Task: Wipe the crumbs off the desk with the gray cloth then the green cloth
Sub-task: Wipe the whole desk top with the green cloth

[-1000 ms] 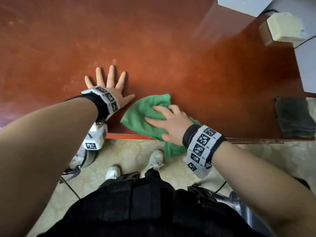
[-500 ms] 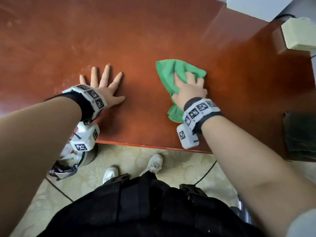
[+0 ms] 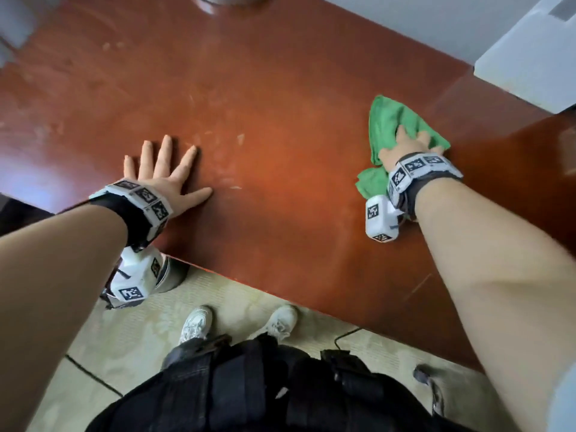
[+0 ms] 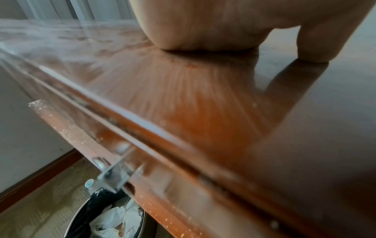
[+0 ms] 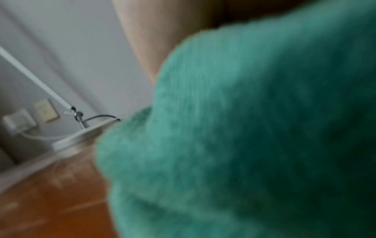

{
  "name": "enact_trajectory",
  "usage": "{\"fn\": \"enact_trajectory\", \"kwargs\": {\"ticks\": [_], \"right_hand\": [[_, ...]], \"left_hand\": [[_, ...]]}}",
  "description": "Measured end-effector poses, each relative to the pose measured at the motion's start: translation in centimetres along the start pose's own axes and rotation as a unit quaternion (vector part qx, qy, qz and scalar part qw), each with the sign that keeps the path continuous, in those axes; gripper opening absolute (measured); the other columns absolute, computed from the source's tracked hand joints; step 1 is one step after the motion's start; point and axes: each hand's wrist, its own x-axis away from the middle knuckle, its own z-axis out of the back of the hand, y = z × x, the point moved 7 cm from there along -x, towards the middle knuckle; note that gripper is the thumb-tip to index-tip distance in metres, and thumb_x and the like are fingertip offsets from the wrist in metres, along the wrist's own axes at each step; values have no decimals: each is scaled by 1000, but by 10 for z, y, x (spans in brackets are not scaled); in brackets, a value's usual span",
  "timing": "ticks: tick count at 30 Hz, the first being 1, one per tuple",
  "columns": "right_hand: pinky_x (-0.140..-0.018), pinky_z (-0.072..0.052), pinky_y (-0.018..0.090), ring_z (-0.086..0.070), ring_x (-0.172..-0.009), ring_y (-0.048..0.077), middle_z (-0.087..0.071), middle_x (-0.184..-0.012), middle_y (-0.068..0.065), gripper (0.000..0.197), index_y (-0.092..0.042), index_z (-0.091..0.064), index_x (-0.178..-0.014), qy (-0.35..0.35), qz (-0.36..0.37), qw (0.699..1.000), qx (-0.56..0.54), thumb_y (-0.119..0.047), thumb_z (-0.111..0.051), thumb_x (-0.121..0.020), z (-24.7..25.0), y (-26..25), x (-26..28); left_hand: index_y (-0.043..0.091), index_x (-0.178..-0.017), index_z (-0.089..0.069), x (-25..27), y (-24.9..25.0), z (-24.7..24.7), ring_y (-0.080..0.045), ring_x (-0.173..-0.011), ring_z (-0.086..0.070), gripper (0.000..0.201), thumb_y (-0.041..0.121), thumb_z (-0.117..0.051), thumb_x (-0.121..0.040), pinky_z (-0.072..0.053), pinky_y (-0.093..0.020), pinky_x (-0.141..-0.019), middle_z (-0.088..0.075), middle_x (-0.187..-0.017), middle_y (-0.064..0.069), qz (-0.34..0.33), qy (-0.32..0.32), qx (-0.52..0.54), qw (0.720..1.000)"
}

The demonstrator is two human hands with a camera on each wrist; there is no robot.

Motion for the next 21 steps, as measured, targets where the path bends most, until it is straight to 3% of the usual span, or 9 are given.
{"fn": "enact_trajectory", "kwargs": {"ticks": [2,4,7,10,11,13,15,17,21], "right_hand": [[-107,-25,51,-15,-136,39,-13,-153,3,65,-38,-12,-147,5,39,999,7,-33,-43,-90,-7,-28,2],[-105,-26,50,-14,-135,36,-11,-153,-2,65,-41,-14,-146,12,182,982,52,-33,-45,-89,-19,-74,31],[-104,-26,47,-15,-133,32,-8,-154,-7,67,-47,-17,-143,-26,389,914,113,-27,-46,-86,-50,-119,100],[-103,-28,41,-16,-131,27,-10,-153,-10,65,-49,-20,-142,-109,503,838,182,-24,-45,-87,-72,-118,143],[-103,-29,39,-18,-130,26,-12,-152,-11,64,-49,-22,-141,-120,508,833,184,-25,-46,-87,-68,-113,142],[-105,-33,38,-22,-128,29,-17,-152,-7,63,-48,-23,-142,-88,464,870,142,-30,-47,-87,-49,-111,115],[-104,-36,41,-23,-128,33,-17,-152,-3,63,-46,-20,-143,-28,345,935,79,-32,-46,-88,-27,-107,72],[-99,-38,44,-20,-131,32,-14,-152,-3,61,-44,-17,-144,-13,227,972,49,-34,-42,-90,-19,-108,48],[-98,-37,46,-18,-132,32,-12,-151,-3,61,-44,-11,-145,-15,180,981,66,-39,-40,-91,-32,-142,61]], "left_hand": [[46,-142,16,-5,0,2,-24,-142,22,80,72,-31,-82,10,-48,-114,26,-153,5,1,-2,0,1000],[48,-141,17,-5,-1,3,-25,-141,23,80,71,-32,-83,10,-49,-114,28,-153,5,4,-14,5,1000],[51,-140,17,-6,0,4,-27,-141,23,78,70,-34,-84,9,-51,-114,28,-153,4,9,-29,8,1000],[53,-139,17,-8,-1,7,-28,-141,23,77,70,-34,-84,9,-52,-113,29,-152,4,14,-36,13,999],[53,-138,17,-8,0,7,-28,-141,24,76,70,-34,-84,9,-52,-113,29,-152,4,13,-40,15,999],[53,-138,18,-10,-1,7,-29,-141,24,77,70,-34,-84,9,-53,-113,30,-152,5,11,-46,13,999],[54,-137,20,-11,-2,6,-29,-140,25,78,71,-34,-83,9,-55,-113,32,-151,5,7,-53,4,999],[55,-136,20,-13,-1,8,-30,-140,26,78,71,-35,-83,9,-55,-112,32,-151,5,-3,-55,1,998],[50,-141,12,-18,-12,18,-28,-141,24,77,57,-43,-88,9,-52,-114,28,-153,5,-56,-38,30,997]]}}
